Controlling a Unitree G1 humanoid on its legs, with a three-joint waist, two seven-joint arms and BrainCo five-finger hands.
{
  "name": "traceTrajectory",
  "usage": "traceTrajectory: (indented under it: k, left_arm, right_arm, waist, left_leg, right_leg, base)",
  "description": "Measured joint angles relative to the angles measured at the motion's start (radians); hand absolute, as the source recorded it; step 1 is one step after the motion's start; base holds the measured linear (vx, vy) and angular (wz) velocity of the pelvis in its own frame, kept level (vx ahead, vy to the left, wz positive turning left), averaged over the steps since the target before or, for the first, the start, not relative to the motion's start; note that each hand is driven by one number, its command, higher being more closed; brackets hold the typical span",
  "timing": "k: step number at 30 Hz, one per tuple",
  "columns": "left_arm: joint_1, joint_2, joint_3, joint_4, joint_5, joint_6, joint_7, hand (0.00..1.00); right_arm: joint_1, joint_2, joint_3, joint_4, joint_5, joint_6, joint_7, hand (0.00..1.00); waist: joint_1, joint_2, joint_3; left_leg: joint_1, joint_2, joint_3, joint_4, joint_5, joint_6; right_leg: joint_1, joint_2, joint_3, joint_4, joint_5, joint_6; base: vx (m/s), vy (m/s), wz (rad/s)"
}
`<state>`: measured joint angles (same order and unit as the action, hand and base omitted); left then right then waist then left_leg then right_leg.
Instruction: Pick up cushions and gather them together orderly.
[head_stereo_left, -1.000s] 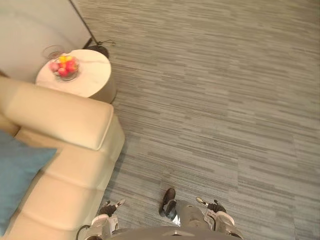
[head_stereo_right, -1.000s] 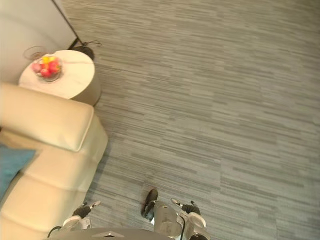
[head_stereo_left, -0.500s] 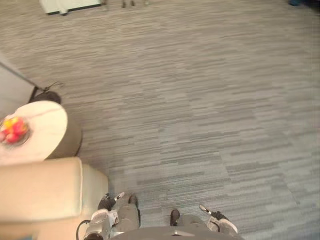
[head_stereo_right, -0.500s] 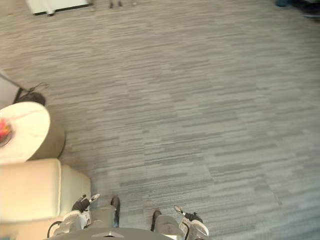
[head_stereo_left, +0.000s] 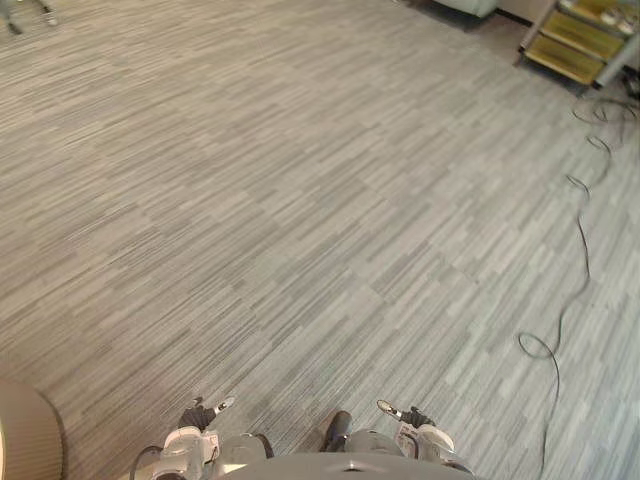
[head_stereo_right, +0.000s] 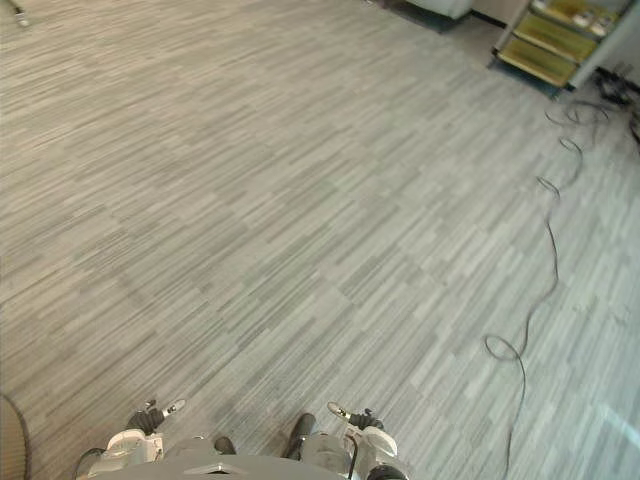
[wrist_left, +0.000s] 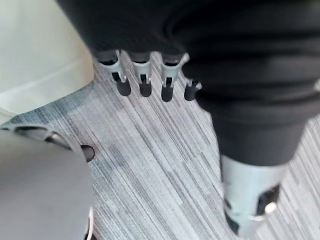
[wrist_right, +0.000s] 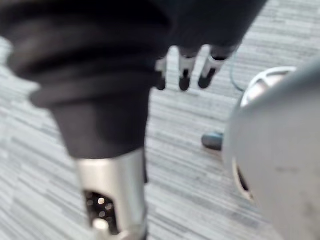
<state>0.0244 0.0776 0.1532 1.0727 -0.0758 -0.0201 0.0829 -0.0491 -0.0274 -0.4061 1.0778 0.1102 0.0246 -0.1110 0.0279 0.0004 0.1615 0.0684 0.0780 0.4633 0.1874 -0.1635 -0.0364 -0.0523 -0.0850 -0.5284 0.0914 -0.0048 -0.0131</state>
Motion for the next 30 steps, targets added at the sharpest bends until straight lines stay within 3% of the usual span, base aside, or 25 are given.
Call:
traceTrajectory:
  k: [3,6,7,8,9,10,12,13,17,21,22,23,24,25,27,28,30]
  left_arm:
    - [-0.001,-0.033,-0.004,0.009,0.001,0.000,-0.001,0.00]
    - [-0.001,-0.052,-0.003,0.019,0.003,0.007,-0.002,0.00]
    - [-0.004,-0.050,-0.003,0.018,0.003,0.008,-0.002,0.00]
    - [-0.012,-0.046,-0.003,0.015,0.004,0.011,-0.002,0.00]
    - [-0.012,-0.047,-0.002,0.008,0.002,0.012,-0.003,0.00]
    - [-0.012,-0.049,-0.002,-0.011,0.003,0.012,-0.003,0.00]
    - [-0.011,-0.053,-0.001,-0.014,0.003,0.012,-0.003,0.00]
    - [-0.012,-0.055,-0.001,-0.017,0.003,0.013,-0.003,0.00]
    - [-0.011,-0.057,-0.001,-0.034,0.001,0.013,-0.003,0.00]
    - [-0.012,-0.063,0.002,-0.046,0.000,0.013,-0.003,0.00]
    - [-0.009,-0.064,0.005,-0.051,0.000,0.013,-0.002,0.00]
    - [-0.005,-0.070,0.006,-0.051,0.001,0.013,-0.001,0.00]
    - [-0.001,-0.049,0.033,-0.073,-0.001,0.012,-0.001,0.00]
    - [0.005,-0.048,0.050,-0.084,-0.001,0.012,0.000,0.00]
    - [0.021,-0.038,0.070,-0.082,-0.001,0.017,0.003,0.00]
    - [0.030,-0.027,0.090,-0.077,-0.002,0.018,0.006,0.00]
    - [0.050,-0.034,0.084,-0.072,-0.003,0.023,0.009,0.00]
  right_arm:
    - [0.012,-0.028,-0.001,0.001,0.002,0.001,0.000,0.00]
    - [0.029,-0.048,-0.007,0.001,0.019,0.001,-0.002,0.00]
    - [0.029,-0.048,-0.007,0.001,0.021,0.001,-0.002,0.00]
    - [0.029,-0.042,-0.003,0.001,0.021,0.000,-0.002,0.00]
    - [0.030,-0.041,-0.001,0.001,0.022,0.000,-0.002,0.00]
    - [0.036,-0.042,0.001,0.001,0.022,0.001,-0.002,0.00]
    - [0.033,-0.047,0.002,0.000,0.022,0.000,-0.002,0.00]
    - [0.031,-0.059,0.001,0.000,0.022,0.001,-0.002,0.00]
    - [0.040,-0.068,0.000,0.000,0.022,0.001,-0.003,0.00]
    - [0.052,-0.067,0.000,-0.013,0.023,0.001,-0.005,0.00]
    - [0.056,-0.069,0.001,-0.027,0.023,0.001,-0.006,0.00]
    - [0.049,-0.063,0.007,-0.049,0.034,0.000,-0.005,0.00]
    - [0.051,-0.050,0.009,-0.062,0.045,0.001,-0.006,0.00]
    - [0.053,-0.038,0.011,-0.079,0.047,0.001,-0.008,0.00]
    - [0.028,-0.016,0.022,-0.103,0.050,-0.001,-0.005,0.00]
    - [0.003,0.006,0.022,-0.113,0.051,-0.003,-0.004,0.00]
    - [-0.016,0.001,0.020,-0.112,0.051,-0.005,-0.003,0.00]
  waist:
    - [-0.010,0.054,0.001]
    - [-0.023,0.083,-0.011]
    - [-0.025,0.078,-0.007]
    - [-0.023,0.062,0.005]
    - [-0.020,0.058,0.008]
    - [-0.004,0.058,0.013]
    - [0.004,0.058,0.018]
    - [0.002,0.063,0.019]
    - [0.009,0.065,0.024]
    - [0.014,0.082,0.034]
    - [0.021,0.091,0.036]
    - [0.036,0.119,0.032]
    - [0.038,0.084,0.040]
    - [0.064,0.068,0.037]
    - [0.080,0.063,0.041]
    - [0.077,0.039,0.057]
    - [0.080,0.050,0.050]
  left_leg:
    - [0.014,0.004,0.000,-0.007,0.000,-0.001]
    - [0.035,0.016,0.007,-0.001,-0.004,-0.022]
    - [0.025,0.024,0.007,0.035,-0.012,-0.032]
    - [-0.019,0.063,0.010,0.190,-0.029,-0.046]
    - [-0.034,0.078,0.011,0.248,-0.029,-0.046]
    - [-0.082,0.125,0.005,0.405,-0.031,-0.043]
    - [-0.109,0.135,-0.039,0.469,-0.063,-0.024]
    - [-0.141,0.112,-0.088,0.462,-0.099,-0.030]
    - [-0.196,0.080,-0.124,0.319,-0.110,-0.033]
    - [-0.241,0.044,-0.196,0.084,-0.043,-0.051]
    - [-0.238,0.036,-0.202,0.067,0.010,-0.055]
    - [-0.247,0.036,-0.205,0.074,0.012,-0.046]
    - [-0.263,0.012,-0.184,0.124,0.005,-0.036]
    - [-0.276,0.015,-0.146,0.164,-0.002,-0.008]
    - [-0.335,0.052,-0.114,0.326,-0.035,0.009]
    - [-0.443,0.069,-0.134,0.492,-0.088,-0.011]
    - [-0.478,0.039,-0.231,0.382,-0.075,0.013]
  right_leg:
    - [0.018,0.032,0.052,-0.078,0.041,-0.006]
    - [0.023,0.065,0.125,-0.118,0.055,-0.011]
    - [0.024,0.067,0.136,-0.118,0.052,-0.010]
    - [0.033,0.073,0.174,-0.118,0.040,-0.003]
    - [0.036,0.076,0.190,-0.118,0.034,-0.010]
    - [0.044,0.095,0.239,-0.118,0.027,-0.018]
    - [0.053,0.109,0.288,-0.121,0.023,-0.020]
    - [0.055,0.106,0.327,-0.121,0.023,-0.020]
    - [0.065,0.076,0.372,-0.127,0.014,-0.007]
    - [0.102,0.031,0.387,-0.150,-0.010,0.029]
    - [0.116,0.027,0.407,-0.169,-0.022,0.041]
    - [0.087,0.044,0.404,-0.038,-0.068,0.046]
    - [0.093,0.036,0.407,0.107,-0.166,0.045]
    - [0.101,0.035,0.408,0.120,-0.206,0.040]
    - [0.117,0.031,0.410,0.104,-0.227,0.024]
    - [0.156,0.017,0.448,0.050,-0.259,0.059]
    - [0.155,0.011,0.473,0.059,-0.301,0.059]
  base:
    - [0.00,-0.055,-0.65]
    - [0.01,-0.003,-0.63]
    - [-0.01,-0.018,-0.65]
    - [-0.02,-0.029,-0.60]
    - [-0.04,-0.036,-1.02]
    - [-0.02,-0.012,-0.98]
    - [0.02,0.028,-0.94]
    - [0.05,0.058,-0.67]
    - [0.04,0.080,-0.47]
    - [0.09,0.188,-0.23]
    - [0.20,0.211,-0.40]
    - [0.45,0.281,-0.12]
    - [0.50,0.175,-0.13]
    - [0.43,0.115,-0.15]
    - [0.21,0.054,-0.37]
    - [0.21,0.174,-0.11]
    - [0.20,0.221,-0.28]
